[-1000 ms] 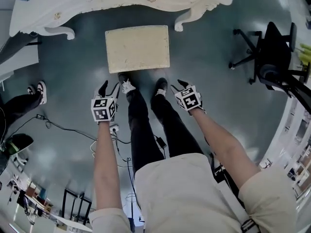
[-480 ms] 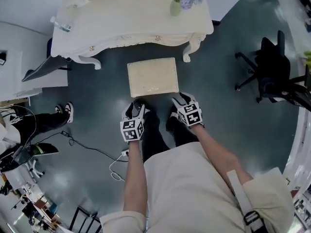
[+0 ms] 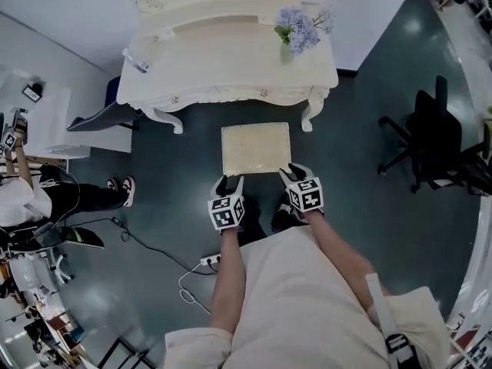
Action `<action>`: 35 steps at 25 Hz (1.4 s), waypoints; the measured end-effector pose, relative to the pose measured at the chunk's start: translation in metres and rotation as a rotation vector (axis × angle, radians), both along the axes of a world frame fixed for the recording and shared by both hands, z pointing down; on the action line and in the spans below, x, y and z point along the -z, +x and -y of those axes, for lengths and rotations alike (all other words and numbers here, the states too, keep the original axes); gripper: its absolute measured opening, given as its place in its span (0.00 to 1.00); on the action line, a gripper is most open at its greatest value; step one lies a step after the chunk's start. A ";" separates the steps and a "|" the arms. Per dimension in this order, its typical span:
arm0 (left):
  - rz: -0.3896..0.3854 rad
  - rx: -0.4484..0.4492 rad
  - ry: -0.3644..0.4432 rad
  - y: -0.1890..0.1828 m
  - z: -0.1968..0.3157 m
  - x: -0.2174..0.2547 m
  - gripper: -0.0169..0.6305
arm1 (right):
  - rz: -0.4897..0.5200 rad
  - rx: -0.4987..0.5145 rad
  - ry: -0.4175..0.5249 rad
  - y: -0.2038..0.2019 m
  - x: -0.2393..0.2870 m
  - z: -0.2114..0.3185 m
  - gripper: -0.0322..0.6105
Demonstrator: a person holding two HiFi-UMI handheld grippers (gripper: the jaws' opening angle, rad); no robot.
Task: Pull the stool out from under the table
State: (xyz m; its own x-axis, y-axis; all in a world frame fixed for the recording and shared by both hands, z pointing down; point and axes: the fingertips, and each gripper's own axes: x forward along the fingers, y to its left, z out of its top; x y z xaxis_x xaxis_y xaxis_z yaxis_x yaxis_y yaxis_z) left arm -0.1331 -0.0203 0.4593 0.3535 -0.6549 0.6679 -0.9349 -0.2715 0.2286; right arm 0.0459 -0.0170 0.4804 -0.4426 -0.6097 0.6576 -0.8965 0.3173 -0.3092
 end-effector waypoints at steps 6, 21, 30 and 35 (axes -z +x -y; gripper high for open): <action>0.003 -0.049 -0.005 0.014 0.001 0.000 0.39 | 0.028 0.016 0.036 -0.009 0.011 0.004 0.31; -0.035 -0.046 0.002 0.004 -0.010 -0.002 0.05 | -0.018 0.027 0.020 -0.003 0.002 0.000 0.14; -0.041 -0.015 -0.031 0.003 -0.011 -0.011 0.05 | -0.028 0.058 -0.006 0.003 -0.005 -0.006 0.12; -0.032 -0.010 -0.033 0.000 -0.013 -0.016 0.05 | -0.058 0.044 -0.029 0.015 -0.016 -0.010 0.12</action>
